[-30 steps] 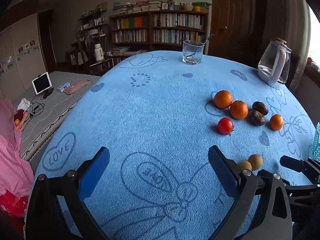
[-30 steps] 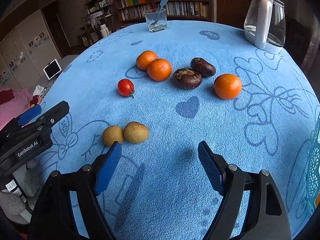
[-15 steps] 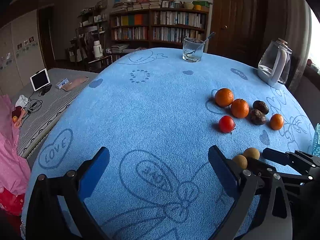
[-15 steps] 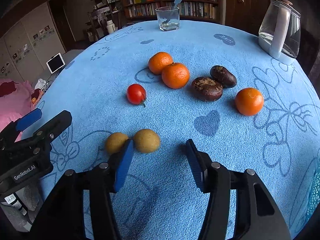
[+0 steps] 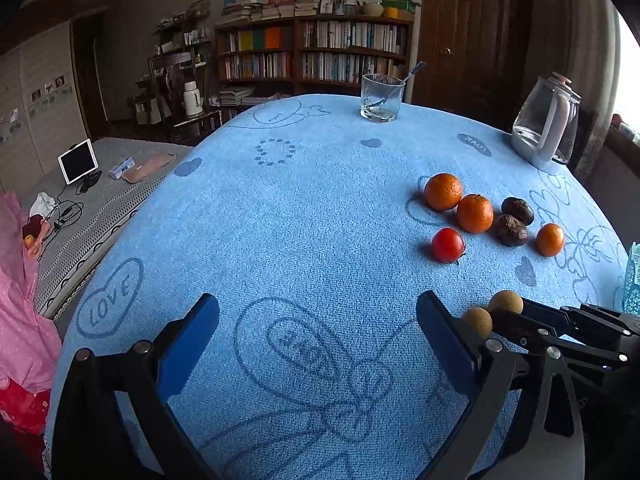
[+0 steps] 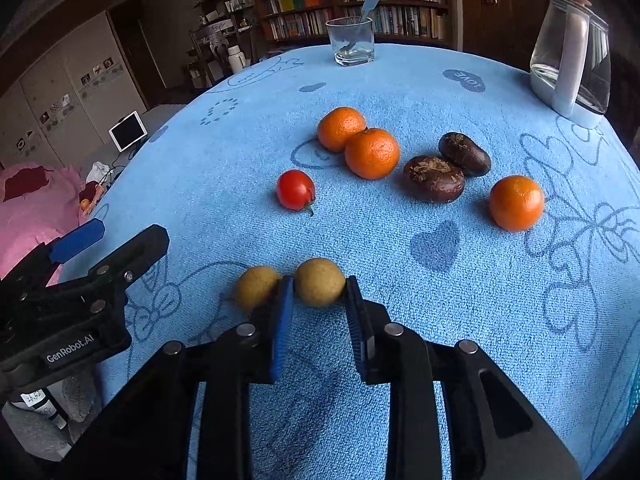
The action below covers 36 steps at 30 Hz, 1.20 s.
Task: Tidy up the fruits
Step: 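Grasp a small brown kiwi fruit with the right tool, then carry the kiwi fruit to the blue basket with the right tool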
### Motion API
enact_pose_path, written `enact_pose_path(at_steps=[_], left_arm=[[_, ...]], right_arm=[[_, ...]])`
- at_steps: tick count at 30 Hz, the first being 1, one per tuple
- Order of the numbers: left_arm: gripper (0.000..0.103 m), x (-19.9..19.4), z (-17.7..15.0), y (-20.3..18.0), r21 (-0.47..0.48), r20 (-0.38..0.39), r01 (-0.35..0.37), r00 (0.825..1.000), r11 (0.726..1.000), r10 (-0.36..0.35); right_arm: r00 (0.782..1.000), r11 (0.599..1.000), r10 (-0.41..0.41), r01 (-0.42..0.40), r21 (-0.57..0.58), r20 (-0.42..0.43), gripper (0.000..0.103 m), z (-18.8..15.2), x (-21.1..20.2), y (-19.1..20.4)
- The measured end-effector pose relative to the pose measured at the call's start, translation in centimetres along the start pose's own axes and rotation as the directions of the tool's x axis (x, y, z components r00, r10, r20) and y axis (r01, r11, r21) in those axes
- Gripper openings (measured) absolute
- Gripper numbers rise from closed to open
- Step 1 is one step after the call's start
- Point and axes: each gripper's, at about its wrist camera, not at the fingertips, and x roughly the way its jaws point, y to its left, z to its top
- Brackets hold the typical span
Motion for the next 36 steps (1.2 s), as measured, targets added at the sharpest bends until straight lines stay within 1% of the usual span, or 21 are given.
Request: enact_pose_path(at_steps=[3, 7, 13, 18, 19, 21, 23, 24, 25, 26, 28, 30, 32, 35, 36], left_arm=[[0.098, -0.2, 0.0, -0.5, 0.007, -0.003, 0.017, 1.000, 1.000, -0.017], [0.098, -0.6, -0.1, -1.8, 0.030, -0.007, 0.047, 0.999, 0.998, -0.047], [0.098, -0.9, -0.6, -4.3, 0.080, -0.026, 0.105, 0.994, 0.991, -0.103], [0.098, -0.5, -1.0, -6.4, 0.112, -0.060, 0.160, 0.986, 0.981, -0.154], [0.097, -0.4, -1.1, -6.7, 0.119, -0.067, 0.173, 0.984, 0.978, -0.166], [0.086, 0.0, -1.2, -7.3, 0.123, -0.092, 0.208, 0.976, 0.970, -0.197], [0.070, 0.6, -1.3, -7.6, 0.114, -0.124, 0.230, 0.968, 0.966, -0.216], [0.066, 1.0, -1.3, -7.7, 0.106, -0.138, 0.239, 0.965, 0.965, -0.224], [0.057, 1.3, -1.3, -7.7, 0.099, -0.151, 0.244, 0.962, 0.965, -0.228], [0.050, 1.5, -1.4, -7.7, 0.093, -0.162, 0.246, 0.960, 0.965, -0.229], [0.047, 1.8, -1.4, -7.7, 0.082, -0.171, 0.252, 0.957, 0.964, -0.235], [0.043, 1.6, -1.4, -7.8, 0.086, -0.167, 0.253, 0.957, 0.964, -0.236], [0.036, 1.4, -1.5, -8.0, 0.095, -0.164, 0.256, 0.957, 0.962, -0.238], [0.028, 1.3, -1.6, -8.3, 0.097, -0.165, 0.263, 0.955, 0.960, -0.245], [0.027, 1.2, -1.6, -8.4, 0.100, -0.163, 0.261, 0.956, 0.960, -0.243]], right_arm=[[1.000, 1.000, -0.009, 0.009, 0.028, 0.024, 0.026, -0.2, -1.2, -0.9], [0.998, 0.997, -0.042, 0.039, 0.060, 0.052, 0.026, -0.6, -2.6, -2.3], [0.995, 0.993, -0.070, 0.063, 0.104, 0.067, 0.026, -1.6, -4.1, -4.2], [0.994, 0.990, -0.076, 0.065, 0.126, 0.081, 0.027, -2.1, -5.0, -5.0], [0.993, 0.989, -0.077, 0.066, 0.130, 0.084, 0.027, -2.1, -5.2, -5.1], [0.993, 0.989, -0.078, 0.065, 0.136, 0.092, 0.027, -2.2, -5.6, -5.4], [0.992, 0.988, -0.079, 0.064, 0.140, 0.100, 0.027, -2.4, -6.1, -5.6], [0.991, 0.988, -0.079, 0.064, 0.143, 0.104, 0.027, -2.4, -6.3, -5.7], [0.991, 0.987, -0.079, 0.063, 0.145, 0.108, 0.027, -2.4, -6.4, -5.8], [0.991, 0.987, -0.079, 0.062, 0.147, 0.111, 0.027, -2.5, -6.6, -5.9], [0.990, 0.987, -0.078, 0.060, 0.150, 0.116, 0.027, -2.5, -6.9, -6.1], [0.989, 0.987, -0.078, 0.059, 0.151, 0.122, 0.027, -2.6, -7.2, -6.2], [0.989, 0.987, -0.077, 0.057, 0.153, 0.129, 0.027, -2.6, -7.5, -6.2], [0.987, 0.986, -0.076, 0.054, 0.159, 0.141, 0.027, -2.8, -8.0, -6.3], [0.987, 0.985, -0.076, 0.053, 0.162, 0.145, 0.027, -2.8, -8.2, -6.4]])
